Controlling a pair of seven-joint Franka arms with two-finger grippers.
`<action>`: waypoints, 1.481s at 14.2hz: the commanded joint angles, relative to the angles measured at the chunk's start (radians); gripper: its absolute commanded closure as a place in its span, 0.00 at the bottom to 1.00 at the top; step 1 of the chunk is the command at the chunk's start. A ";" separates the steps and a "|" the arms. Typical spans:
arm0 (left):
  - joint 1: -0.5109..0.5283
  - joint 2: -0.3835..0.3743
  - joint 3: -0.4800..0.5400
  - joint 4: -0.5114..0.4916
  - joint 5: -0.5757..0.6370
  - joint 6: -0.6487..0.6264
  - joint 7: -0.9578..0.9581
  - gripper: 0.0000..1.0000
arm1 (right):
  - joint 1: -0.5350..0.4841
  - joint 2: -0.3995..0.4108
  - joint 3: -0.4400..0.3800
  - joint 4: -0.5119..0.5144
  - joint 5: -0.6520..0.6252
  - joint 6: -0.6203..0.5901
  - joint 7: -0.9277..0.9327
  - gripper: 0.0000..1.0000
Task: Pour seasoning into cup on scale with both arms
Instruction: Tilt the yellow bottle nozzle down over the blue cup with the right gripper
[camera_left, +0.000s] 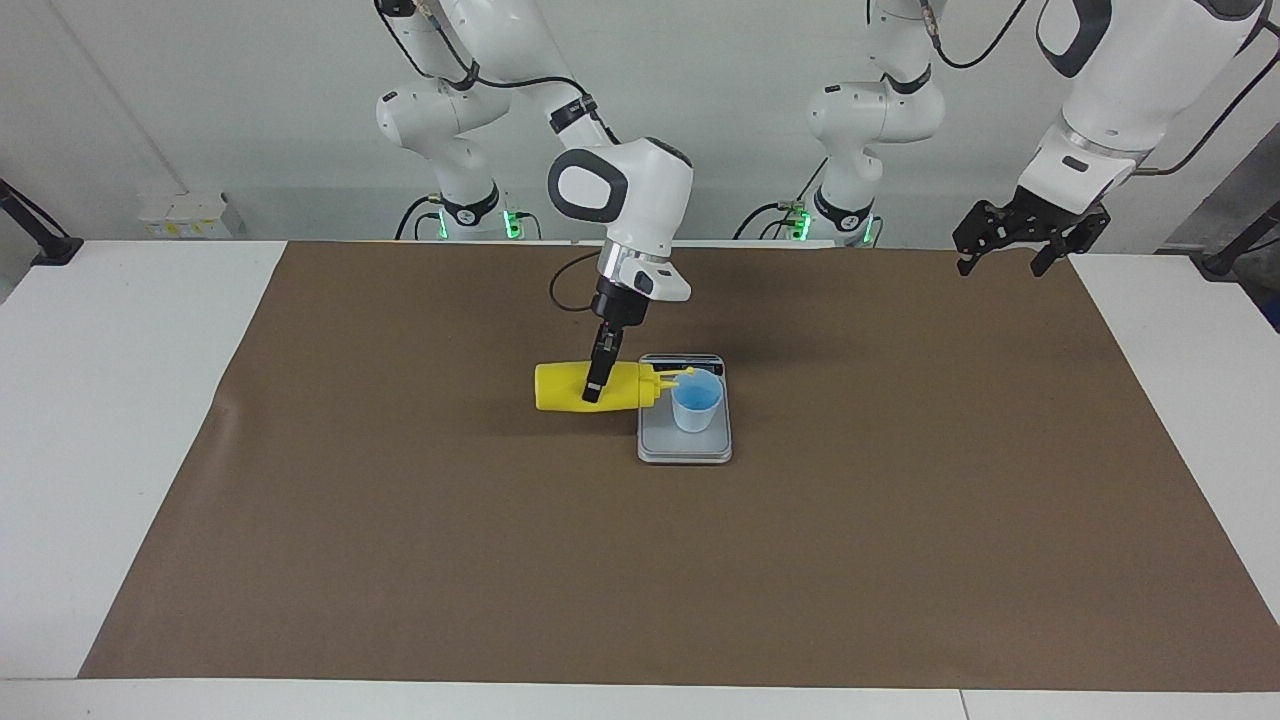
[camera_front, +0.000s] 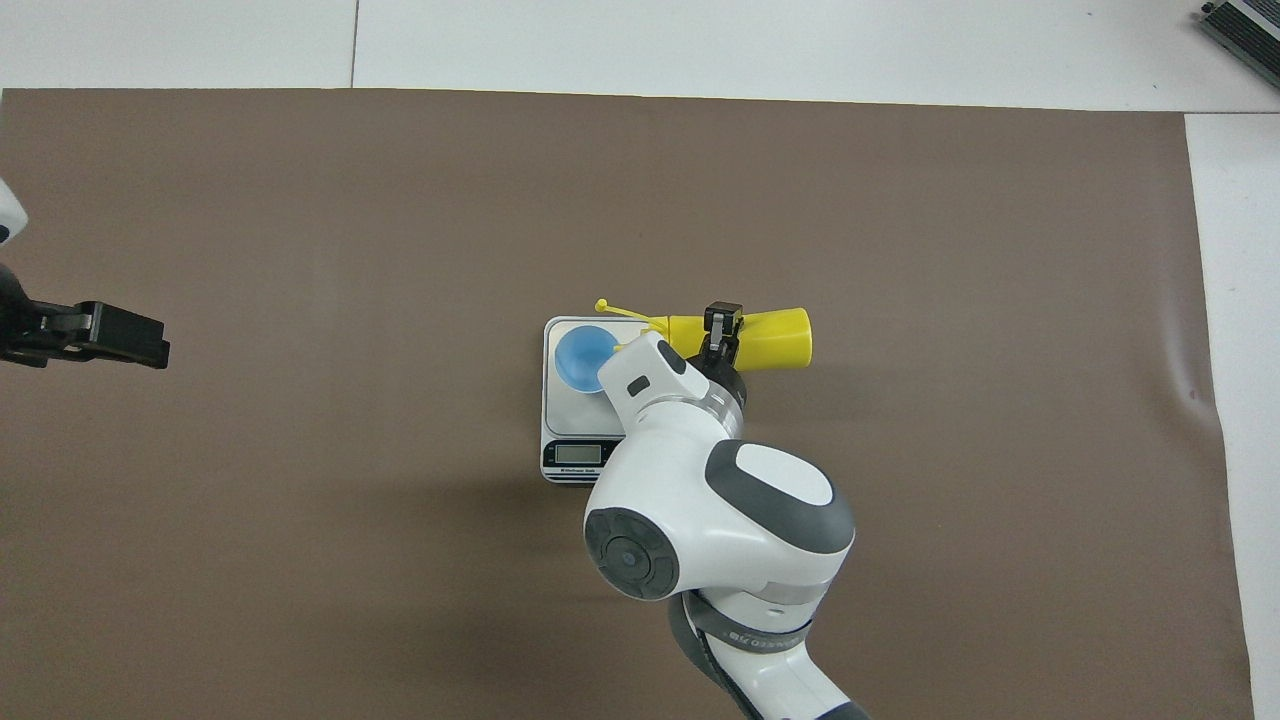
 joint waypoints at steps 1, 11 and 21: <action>0.015 -0.010 -0.006 -0.013 -0.007 -0.006 0.012 0.00 | 0.008 0.007 0.006 0.008 -0.086 -0.021 0.070 0.72; 0.015 -0.010 -0.006 -0.013 -0.007 -0.006 0.012 0.00 | 0.033 0.004 0.006 -0.034 -0.241 -0.030 0.209 0.71; 0.015 -0.010 -0.006 -0.013 -0.007 -0.006 0.012 0.00 | 0.042 0.005 0.006 -0.048 -0.305 -0.039 0.281 0.69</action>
